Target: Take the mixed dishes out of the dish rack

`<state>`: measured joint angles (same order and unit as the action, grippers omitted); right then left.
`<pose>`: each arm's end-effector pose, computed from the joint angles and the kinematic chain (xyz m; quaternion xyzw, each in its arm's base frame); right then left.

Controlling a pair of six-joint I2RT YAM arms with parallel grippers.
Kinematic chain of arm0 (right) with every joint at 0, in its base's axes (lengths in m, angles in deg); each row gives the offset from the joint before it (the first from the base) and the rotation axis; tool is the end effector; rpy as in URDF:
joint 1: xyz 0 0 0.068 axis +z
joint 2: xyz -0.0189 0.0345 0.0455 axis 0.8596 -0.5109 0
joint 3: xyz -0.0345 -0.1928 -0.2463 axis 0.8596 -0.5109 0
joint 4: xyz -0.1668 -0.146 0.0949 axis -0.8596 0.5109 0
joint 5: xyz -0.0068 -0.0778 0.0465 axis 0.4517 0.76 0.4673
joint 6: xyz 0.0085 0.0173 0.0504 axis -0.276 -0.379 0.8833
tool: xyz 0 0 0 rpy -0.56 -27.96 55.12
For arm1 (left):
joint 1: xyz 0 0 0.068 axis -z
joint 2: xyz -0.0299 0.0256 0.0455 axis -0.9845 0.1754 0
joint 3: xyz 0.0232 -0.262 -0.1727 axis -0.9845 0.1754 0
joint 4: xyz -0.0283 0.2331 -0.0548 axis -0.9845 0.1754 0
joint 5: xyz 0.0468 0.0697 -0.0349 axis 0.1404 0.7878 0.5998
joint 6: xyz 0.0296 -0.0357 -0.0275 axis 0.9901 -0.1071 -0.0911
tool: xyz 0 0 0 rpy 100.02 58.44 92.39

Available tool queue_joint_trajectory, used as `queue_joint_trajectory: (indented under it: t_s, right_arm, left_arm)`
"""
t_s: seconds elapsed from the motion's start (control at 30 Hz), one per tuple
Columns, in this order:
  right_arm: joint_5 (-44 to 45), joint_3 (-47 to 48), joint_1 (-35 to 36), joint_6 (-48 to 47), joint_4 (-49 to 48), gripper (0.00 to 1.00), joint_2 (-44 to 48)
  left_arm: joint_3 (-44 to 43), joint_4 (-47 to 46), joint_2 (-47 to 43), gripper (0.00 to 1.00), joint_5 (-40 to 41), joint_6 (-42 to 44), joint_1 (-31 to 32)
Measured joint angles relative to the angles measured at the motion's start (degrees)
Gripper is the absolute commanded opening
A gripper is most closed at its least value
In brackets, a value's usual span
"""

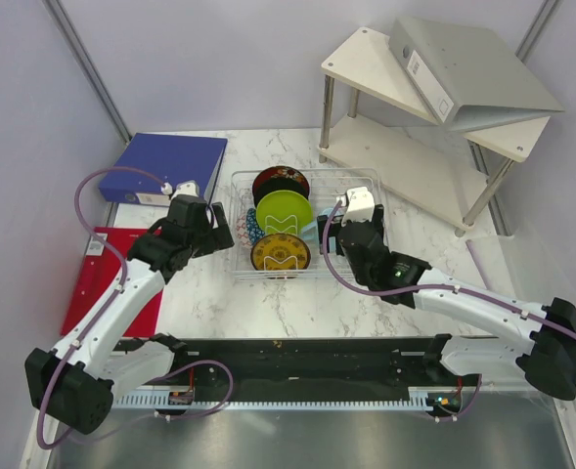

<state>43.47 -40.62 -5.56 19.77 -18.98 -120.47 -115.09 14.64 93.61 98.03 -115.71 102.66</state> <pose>0.1507 0.1657 0.3335 -0.0739 0.8060 0.0500 0.5852 0.1580 -0.0566 0.3306 -0.1178 0.9144 -0.0638 0.3821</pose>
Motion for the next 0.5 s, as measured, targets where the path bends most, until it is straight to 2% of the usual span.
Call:
queue_joint_trajectory:
  t_s: [0.5]
  right_arm:
    - [-1.79,0.0,0.0,0.61,0.02,0.98,0.79]
  left_arm:
    - [0.0,0.0,-0.13,0.99,0.48,2.25,0.0]
